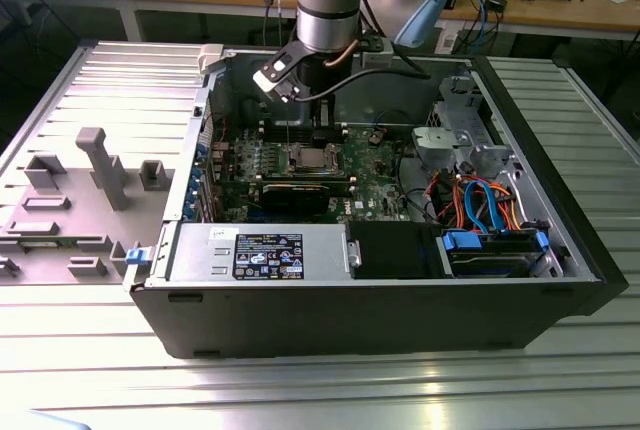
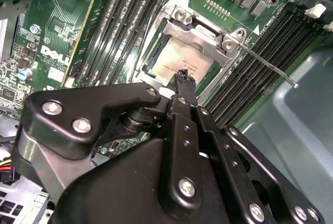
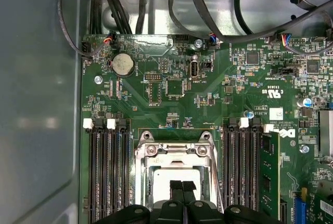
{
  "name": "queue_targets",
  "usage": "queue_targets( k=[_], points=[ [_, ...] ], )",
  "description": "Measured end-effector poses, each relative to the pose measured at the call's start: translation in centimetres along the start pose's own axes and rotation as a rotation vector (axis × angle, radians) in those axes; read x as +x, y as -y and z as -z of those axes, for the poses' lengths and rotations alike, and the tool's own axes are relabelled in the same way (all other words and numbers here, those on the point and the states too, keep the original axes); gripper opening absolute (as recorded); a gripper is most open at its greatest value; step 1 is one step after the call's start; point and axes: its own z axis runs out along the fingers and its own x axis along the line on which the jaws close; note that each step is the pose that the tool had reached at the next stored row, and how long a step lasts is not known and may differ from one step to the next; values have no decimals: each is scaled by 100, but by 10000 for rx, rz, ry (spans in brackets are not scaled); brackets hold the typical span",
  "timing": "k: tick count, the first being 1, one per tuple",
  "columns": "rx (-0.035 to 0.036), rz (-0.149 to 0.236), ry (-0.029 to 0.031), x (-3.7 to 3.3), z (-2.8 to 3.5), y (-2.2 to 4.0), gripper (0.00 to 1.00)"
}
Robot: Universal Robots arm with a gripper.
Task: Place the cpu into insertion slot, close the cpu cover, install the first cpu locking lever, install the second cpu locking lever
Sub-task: 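Close the cpu cover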
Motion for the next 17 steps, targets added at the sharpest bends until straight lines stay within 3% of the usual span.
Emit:
queue_targets(
  k=[6, 8, 11, 14, 17],
  points=[
    [1, 5, 2, 1, -25, 102, 11],
    [1, 7, 2, 3, -47, 170, 11],
    [1, 8, 3, 4, -85, 213, 11],
    [1, 10, 79, 5, -104, 222, 11],
    [1, 13, 91, 5, -120, 252, 11]
  ],
)
